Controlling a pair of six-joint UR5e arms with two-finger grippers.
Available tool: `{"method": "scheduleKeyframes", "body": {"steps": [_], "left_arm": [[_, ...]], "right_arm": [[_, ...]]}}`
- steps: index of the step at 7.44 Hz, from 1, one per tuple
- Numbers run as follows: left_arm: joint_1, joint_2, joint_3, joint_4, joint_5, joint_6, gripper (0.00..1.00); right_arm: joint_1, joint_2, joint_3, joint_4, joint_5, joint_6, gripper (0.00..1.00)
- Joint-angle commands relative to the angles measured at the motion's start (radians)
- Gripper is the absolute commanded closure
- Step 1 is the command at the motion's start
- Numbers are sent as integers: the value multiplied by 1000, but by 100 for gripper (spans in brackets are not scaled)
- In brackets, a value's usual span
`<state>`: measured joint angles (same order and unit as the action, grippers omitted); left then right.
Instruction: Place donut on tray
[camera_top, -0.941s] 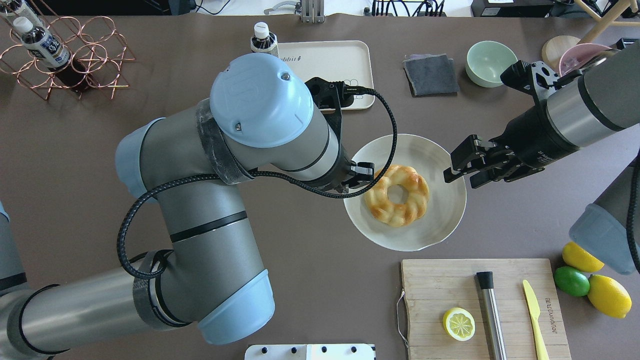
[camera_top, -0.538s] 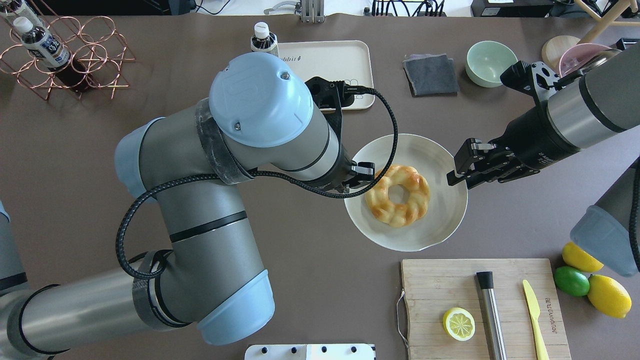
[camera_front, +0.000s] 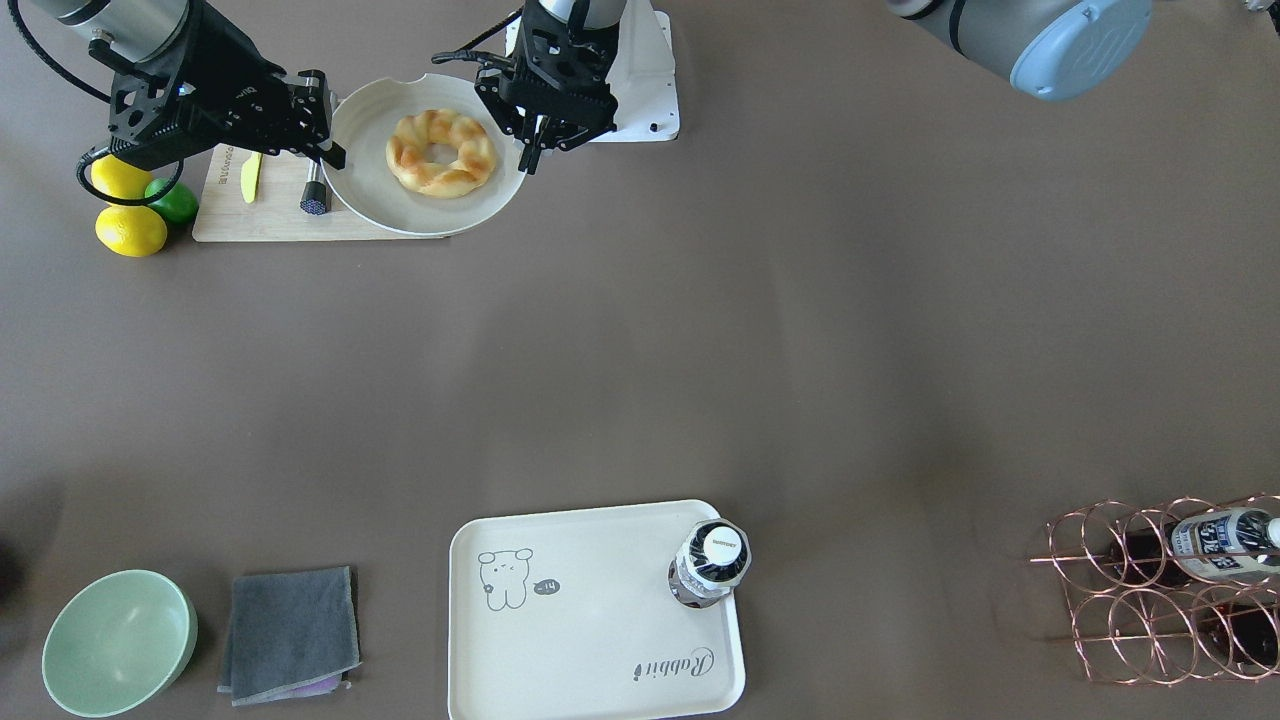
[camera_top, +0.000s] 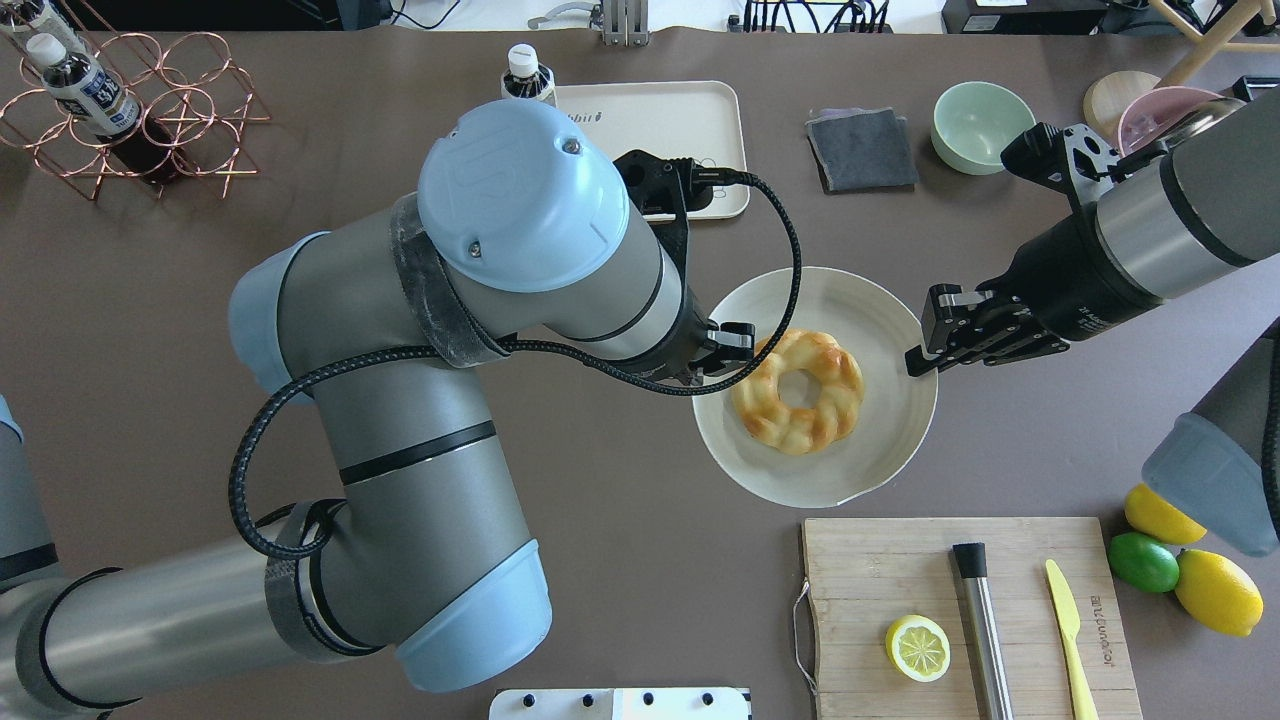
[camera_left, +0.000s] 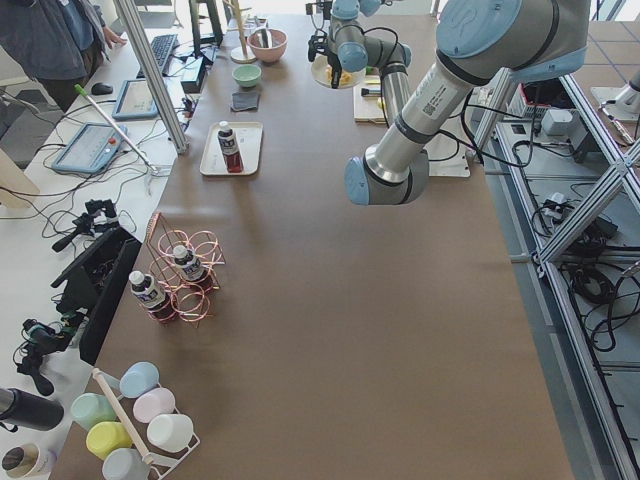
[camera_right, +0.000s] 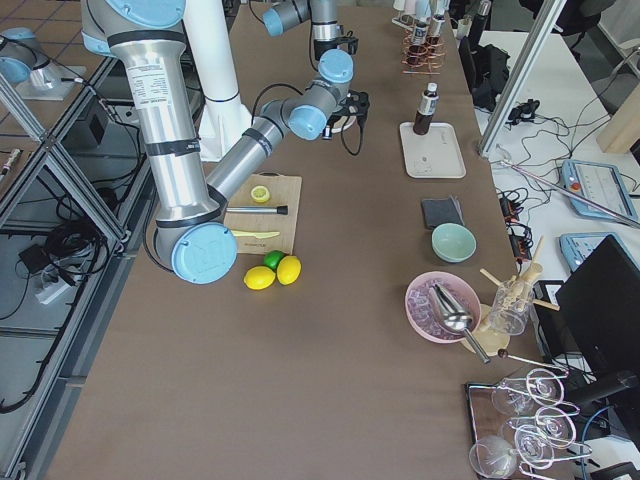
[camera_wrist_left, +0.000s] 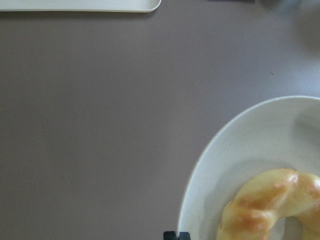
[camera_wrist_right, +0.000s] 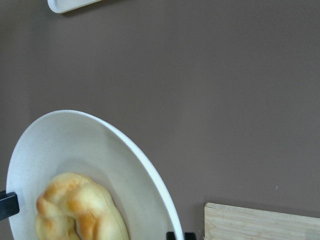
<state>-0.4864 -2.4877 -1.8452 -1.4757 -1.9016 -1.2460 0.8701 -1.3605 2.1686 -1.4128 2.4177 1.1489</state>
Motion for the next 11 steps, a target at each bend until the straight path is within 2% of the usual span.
{"method": "scheduleKeyframes", "body": {"steps": [1, 2, 5, 7, 9, 11], "left_arm": [[0, 1, 1, 0, 3, -1, 16], [0, 3, 0, 0, 4, -1, 3], [-7, 19, -6, 2, 6, -1, 3], [-20, 132, -128, 2, 4, -1, 3], [-40, 185, -202, 15, 1, -10, 3], [-56, 292, -307, 15, 1, -26, 3]], "right_arm": [[1, 0, 3, 0, 9, 0, 100], [3, 0, 8, 0, 11, 0, 100], [6, -14, 7, 29, 30, 2, 100], [4, -14, -19, 37, 26, 27, 100], [15, 23, -94, 37, -1, 111, 100], [26, 183, -265, 34, -107, 326, 100]]}}
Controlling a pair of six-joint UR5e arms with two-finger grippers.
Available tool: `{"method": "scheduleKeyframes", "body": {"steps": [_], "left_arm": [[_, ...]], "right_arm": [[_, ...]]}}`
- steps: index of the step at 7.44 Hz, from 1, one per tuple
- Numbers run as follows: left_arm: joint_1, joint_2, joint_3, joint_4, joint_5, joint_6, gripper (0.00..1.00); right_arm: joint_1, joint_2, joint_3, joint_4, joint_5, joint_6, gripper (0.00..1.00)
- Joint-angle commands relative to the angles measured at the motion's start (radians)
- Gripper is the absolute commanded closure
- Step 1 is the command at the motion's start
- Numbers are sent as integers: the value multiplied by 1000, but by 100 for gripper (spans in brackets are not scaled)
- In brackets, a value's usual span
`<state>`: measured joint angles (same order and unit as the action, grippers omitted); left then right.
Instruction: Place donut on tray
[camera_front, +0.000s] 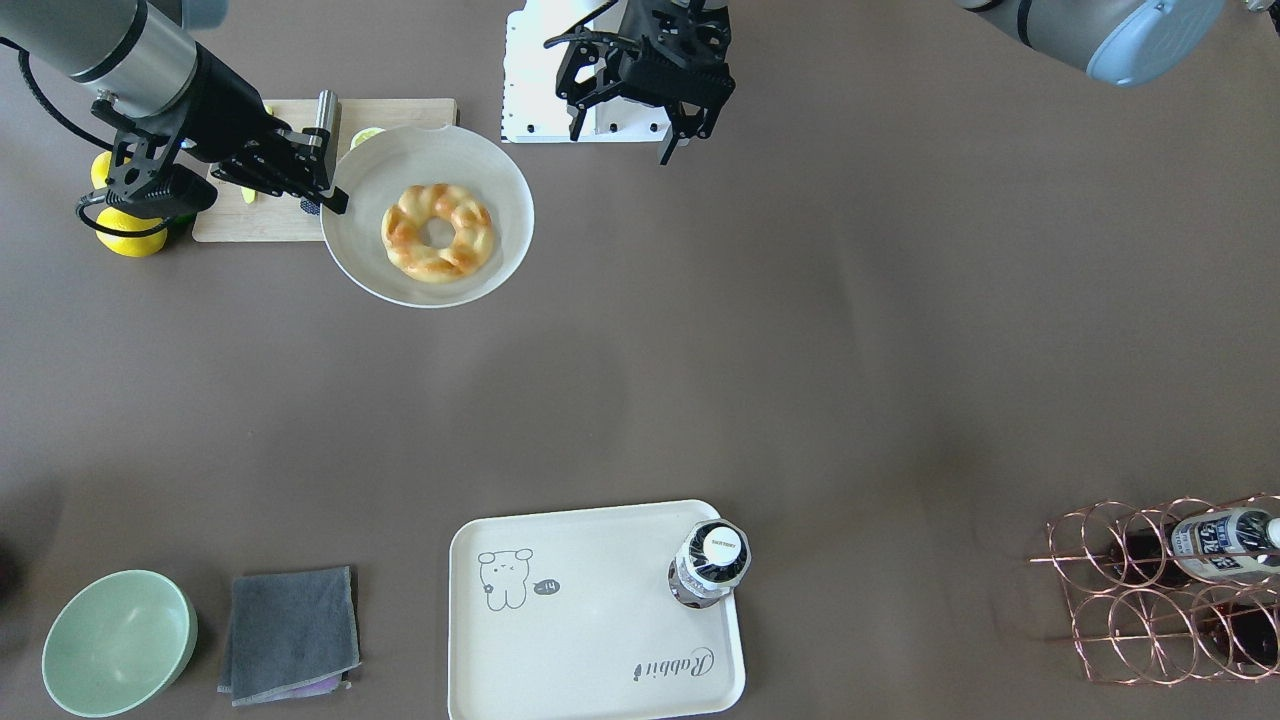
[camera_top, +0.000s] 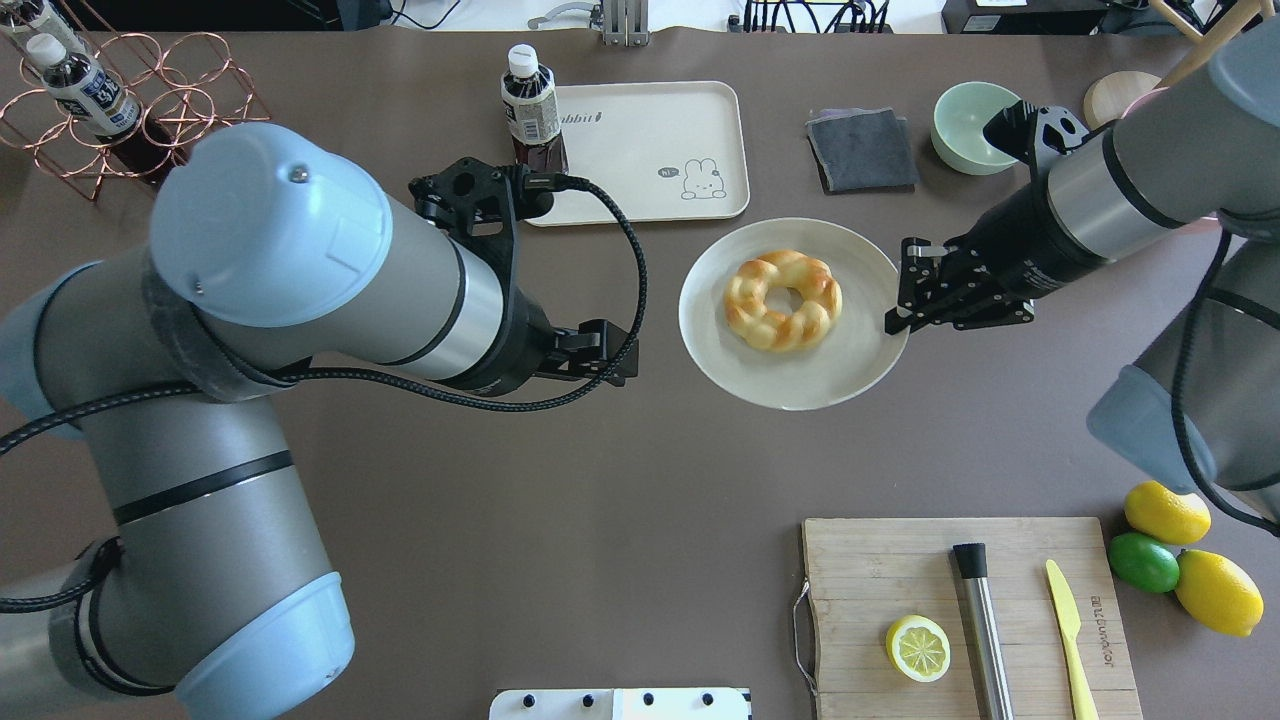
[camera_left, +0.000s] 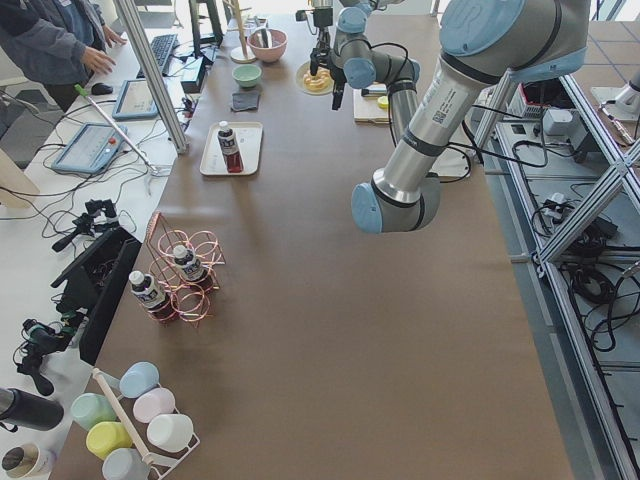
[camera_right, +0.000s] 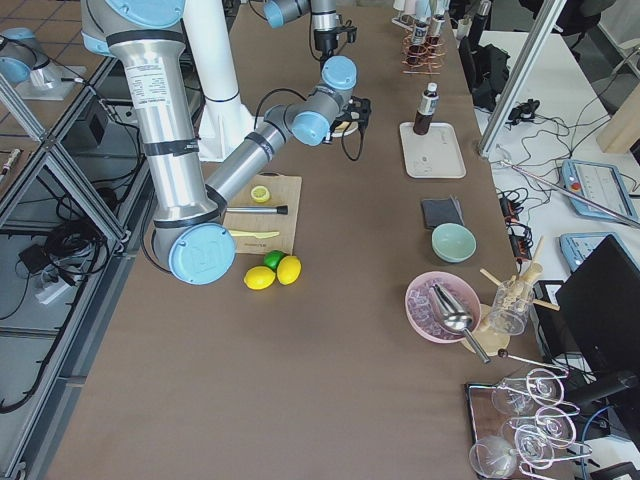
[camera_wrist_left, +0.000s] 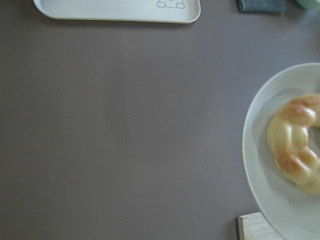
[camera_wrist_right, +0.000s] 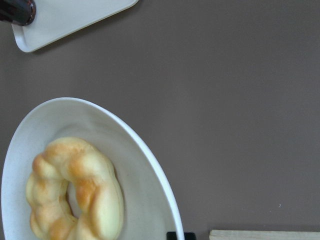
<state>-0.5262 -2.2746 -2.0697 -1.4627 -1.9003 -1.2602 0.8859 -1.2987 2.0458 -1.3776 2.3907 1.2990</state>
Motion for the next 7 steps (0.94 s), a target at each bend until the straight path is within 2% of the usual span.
{"method": "scheduleKeyframes", "body": {"steps": [1, 3, 4, 5, 6, 7], "left_arm": [[-20, 101, -90, 4, 0, -25, 3], [-63, 127, -96, 5, -3, -24, 3], [-80, 145, -98, 5, -5, -22, 3], [-95, 164, -98, 16, -6, -16, 3], [-95, 164, -90, 34, -6, -10, 3], [-95, 167, -77, 36, -6, 5, 3]], "right_arm": [[16, 178, -223, -1, -99, 245, 100], [30, 345, -478, 26, -110, 310, 100], [28, 428, -633, 131, -140, 453, 100], [19, 462, -765, 287, -177, 558, 100], [1, 487, -845, 357, -238, 610, 100], [-24, 546, -910, 361, -307, 702, 100]]}}
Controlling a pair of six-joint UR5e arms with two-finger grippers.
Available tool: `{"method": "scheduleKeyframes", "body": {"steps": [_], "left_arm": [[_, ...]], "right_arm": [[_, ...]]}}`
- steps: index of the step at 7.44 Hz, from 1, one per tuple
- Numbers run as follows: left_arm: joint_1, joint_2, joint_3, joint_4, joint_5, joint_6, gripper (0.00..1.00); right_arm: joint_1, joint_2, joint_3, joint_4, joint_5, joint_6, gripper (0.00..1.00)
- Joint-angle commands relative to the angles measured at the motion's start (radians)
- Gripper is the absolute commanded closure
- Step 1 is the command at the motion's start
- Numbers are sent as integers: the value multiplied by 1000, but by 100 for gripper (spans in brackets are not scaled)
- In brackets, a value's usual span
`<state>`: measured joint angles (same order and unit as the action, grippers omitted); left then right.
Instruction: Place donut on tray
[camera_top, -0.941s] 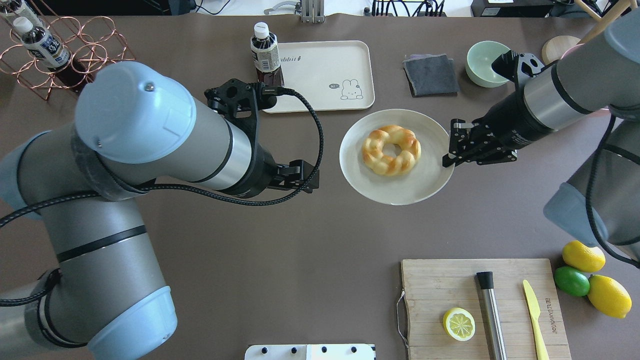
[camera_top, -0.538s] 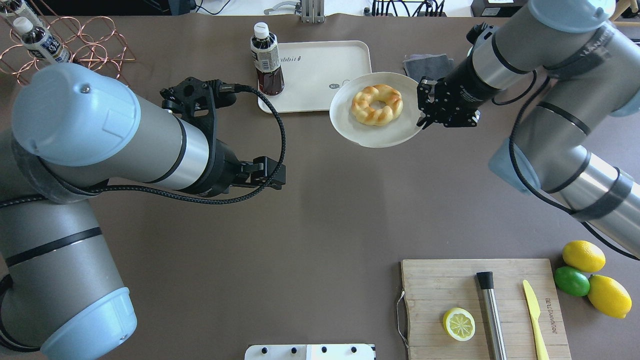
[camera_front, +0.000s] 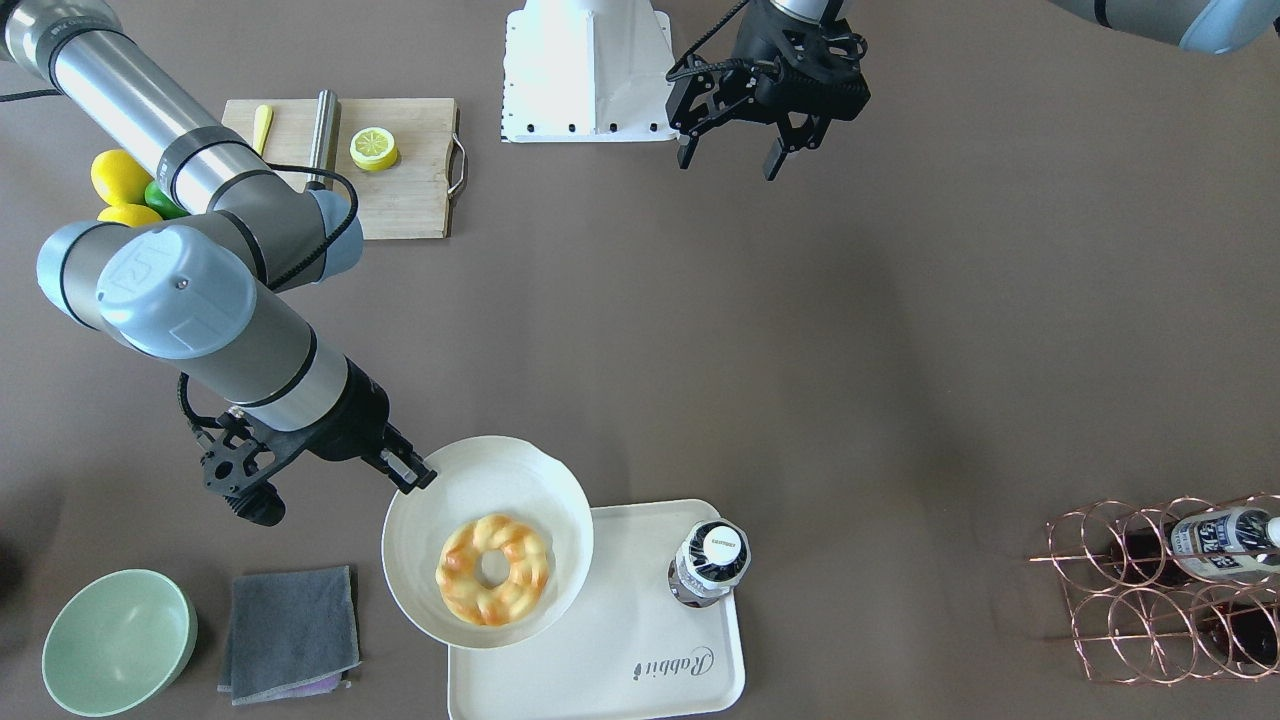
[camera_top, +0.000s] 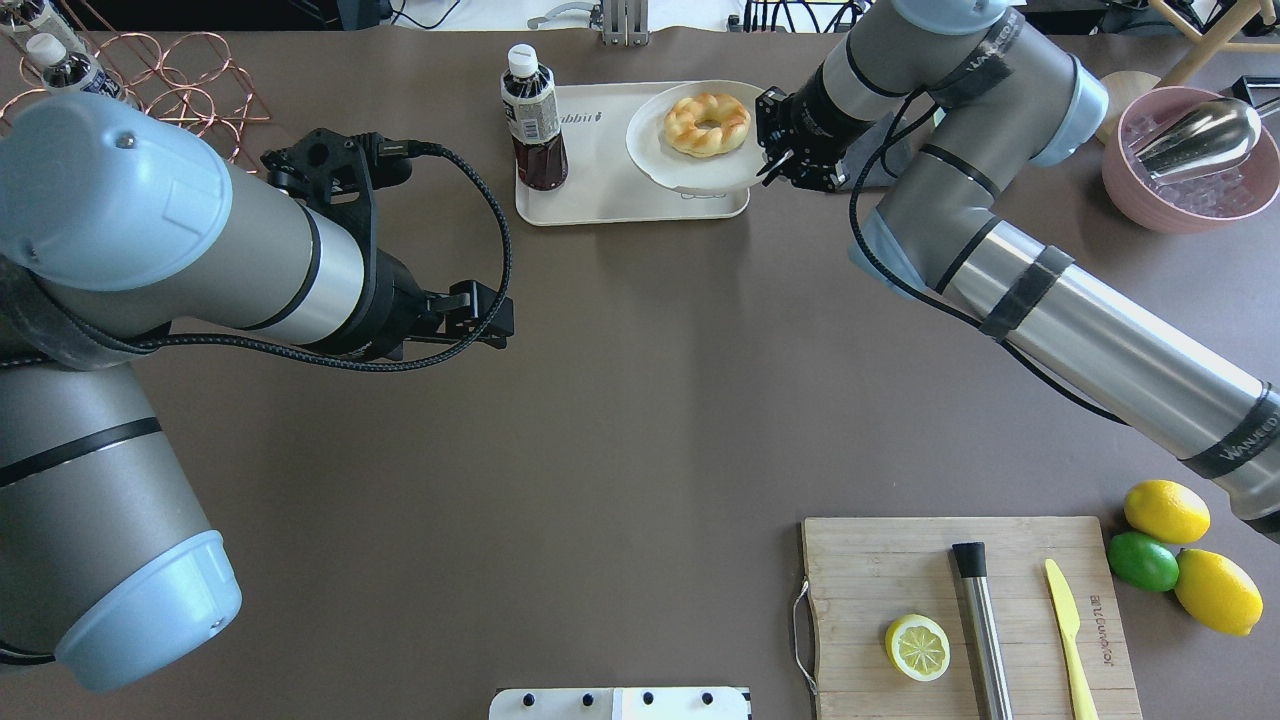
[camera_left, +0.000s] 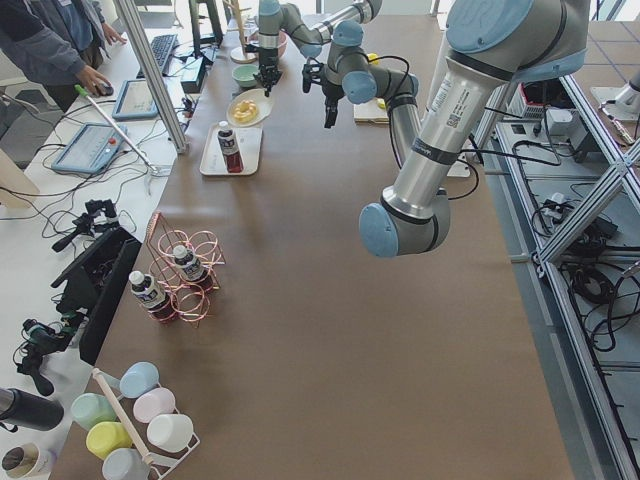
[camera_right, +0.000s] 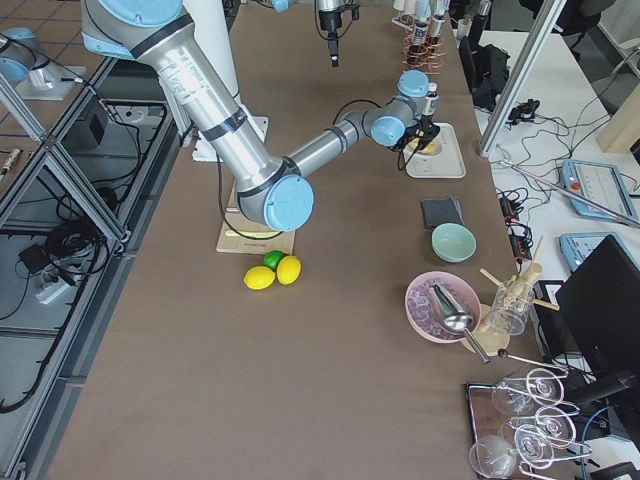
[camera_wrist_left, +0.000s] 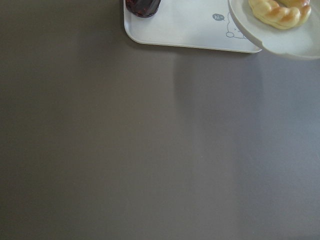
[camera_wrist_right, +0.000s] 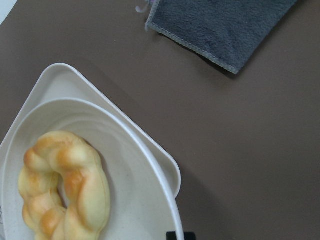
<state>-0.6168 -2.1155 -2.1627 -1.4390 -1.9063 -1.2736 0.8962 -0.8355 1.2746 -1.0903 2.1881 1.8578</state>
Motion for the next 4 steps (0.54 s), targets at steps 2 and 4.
{"method": "scheduleKeyframes", "body": {"steps": [2, 4], "left_arm": [[-26, 8, 40, 12, 0, 55, 3], [-34, 6, 58, 12, 0, 56, 3]], "right_arm": [[-81, 141, -214, 75, -169, 198, 100], [-129, 171, -259, 99, -269, 296, 100]]}}
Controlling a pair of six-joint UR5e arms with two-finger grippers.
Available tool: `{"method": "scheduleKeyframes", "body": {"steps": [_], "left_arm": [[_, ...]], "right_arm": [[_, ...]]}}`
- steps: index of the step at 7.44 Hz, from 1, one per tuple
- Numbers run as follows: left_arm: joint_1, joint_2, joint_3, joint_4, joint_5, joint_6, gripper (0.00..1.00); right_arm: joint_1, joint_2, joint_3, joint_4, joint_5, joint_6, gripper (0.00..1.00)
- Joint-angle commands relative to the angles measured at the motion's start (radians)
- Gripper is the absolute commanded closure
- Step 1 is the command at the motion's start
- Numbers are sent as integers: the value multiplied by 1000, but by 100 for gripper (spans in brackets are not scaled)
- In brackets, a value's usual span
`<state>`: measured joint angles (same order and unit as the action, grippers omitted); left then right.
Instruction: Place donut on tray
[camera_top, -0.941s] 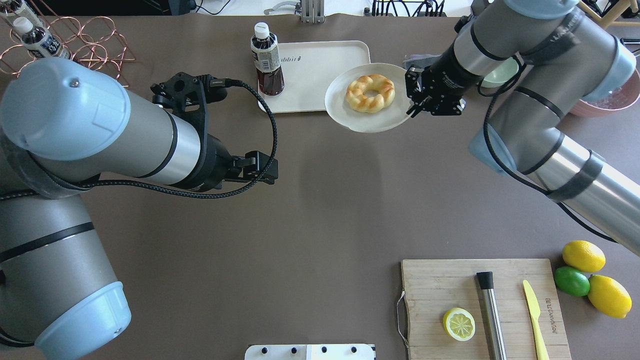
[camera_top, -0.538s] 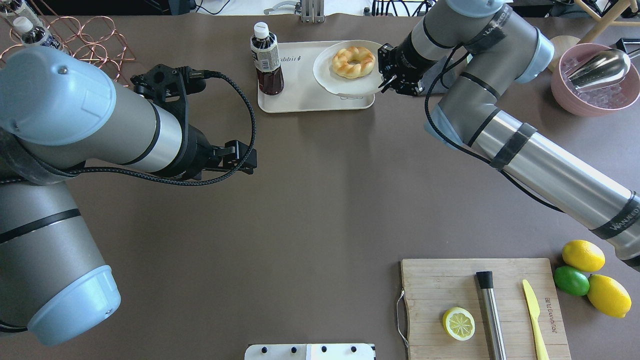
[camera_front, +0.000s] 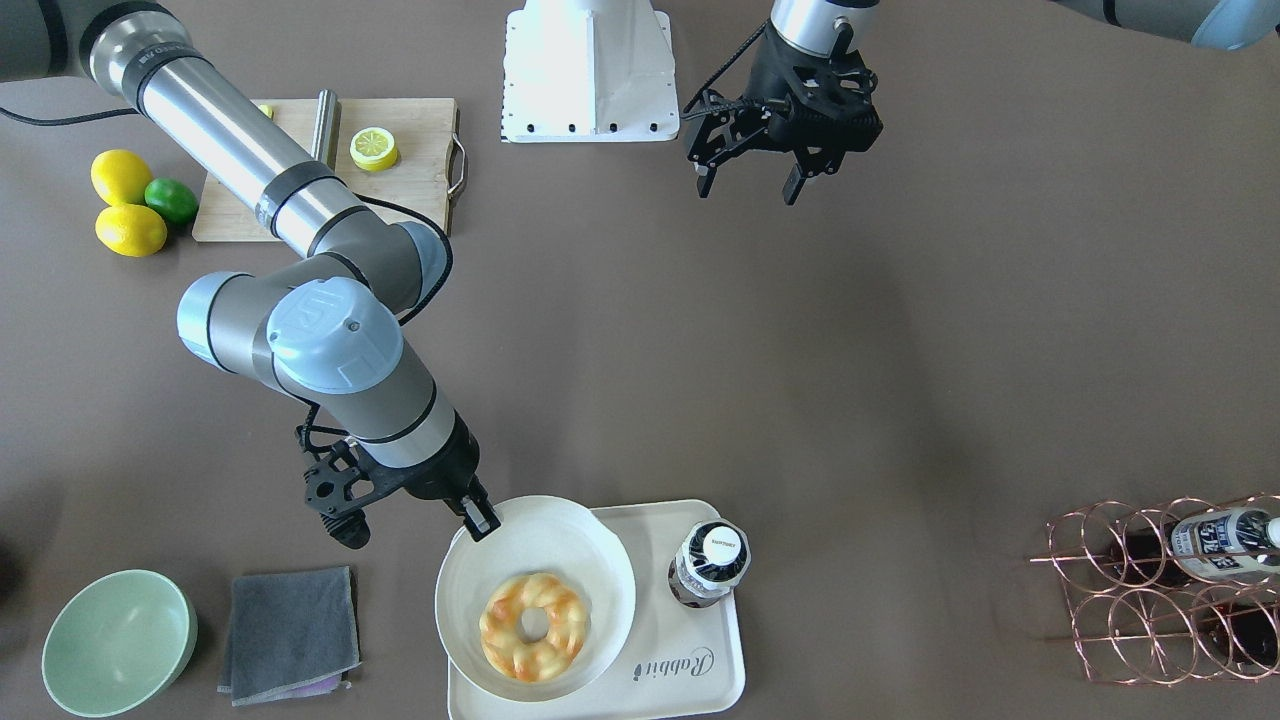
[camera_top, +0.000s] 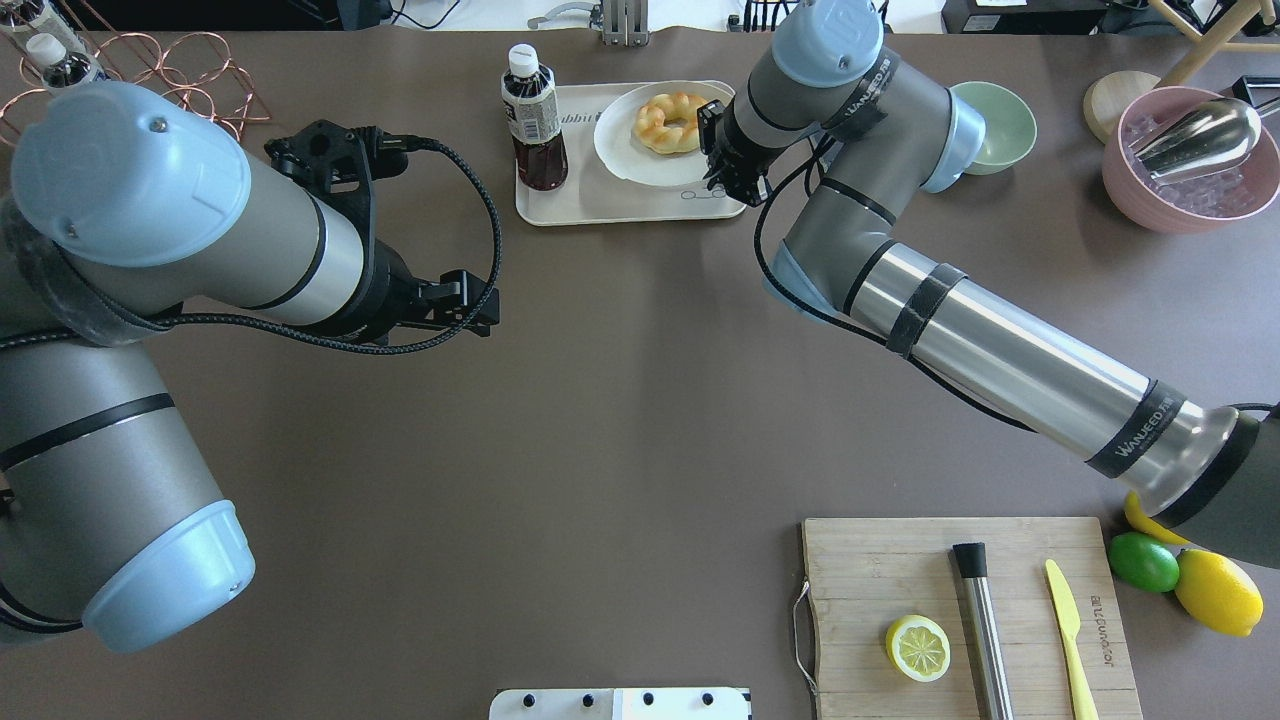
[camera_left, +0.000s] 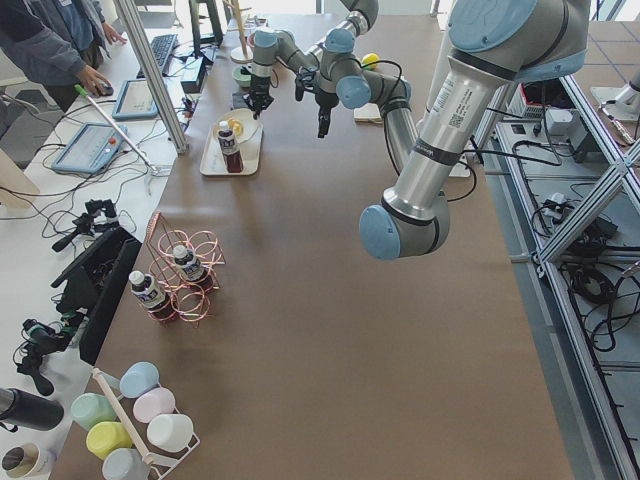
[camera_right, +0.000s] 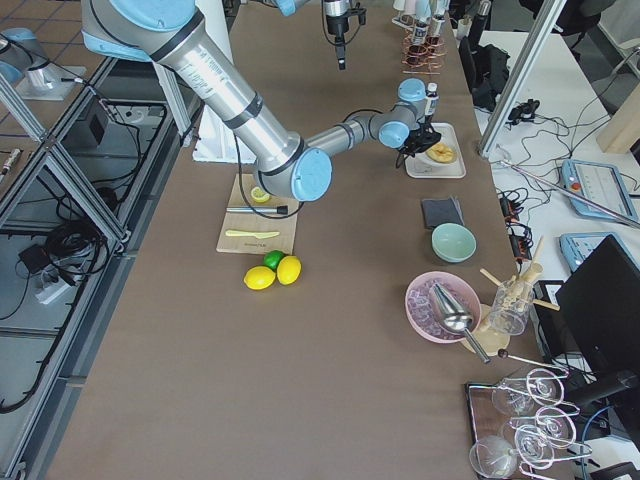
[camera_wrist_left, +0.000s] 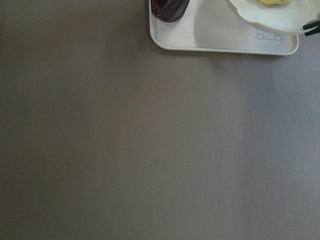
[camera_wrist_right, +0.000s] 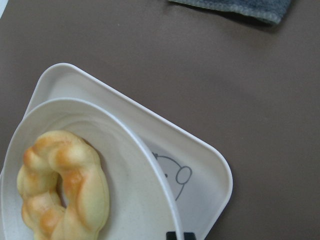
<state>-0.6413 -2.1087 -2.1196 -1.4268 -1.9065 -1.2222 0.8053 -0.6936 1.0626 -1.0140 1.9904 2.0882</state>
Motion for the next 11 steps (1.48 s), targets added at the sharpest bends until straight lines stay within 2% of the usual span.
{"method": "scheduleKeyframes", "body": {"steps": [1, 2, 3, 4, 5, 6, 7, 8, 9, 10, 11], "left_arm": [[-11, 0, 17, 0, 1, 4, 3], [-9, 0, 17, 0, 0, 4, 3], [-9, 1, 15, 0, 1, 4, 3], [-9, 1, 17, 0, 1, 4, 3], [-9, 1, 17, 0, 1, 4, 3], [-9, 6, 17, 0, 0, 4, 3], [-11, 4, 6, 41, 1, 6, 3], [-17, 1, -2, 115, 1, 108, 3], [-88, 6, -5, 171, 0, 245, 3], [-131, 35, -8, 198, -9, 326, 3], [-211, 64, 7, 198, -84, 443, 3]], "right_arm": [[-41, 29, -85, 91, -94, 134, 100], [-47, 31, -90, 113, -132, 191, 100], [-48, 32, -89, 115, -134, 203, 92], [-48, 37, -84, 115, -134, 201, 9], [-52, 36, -64, 114, -134, 190, 0], [-69, 26, -34, 103, -133, 120, 0], [-55, 4, 40, 33, -115, -28, 0], [-23, -21, 127, -95, -37, -175, 0], [30, -80, 233, -183, 58, -341, 0], [75, -183, 337, -205, 121, -499, 0], [148, -307, 415, -204, 199, -663, 0]]}}
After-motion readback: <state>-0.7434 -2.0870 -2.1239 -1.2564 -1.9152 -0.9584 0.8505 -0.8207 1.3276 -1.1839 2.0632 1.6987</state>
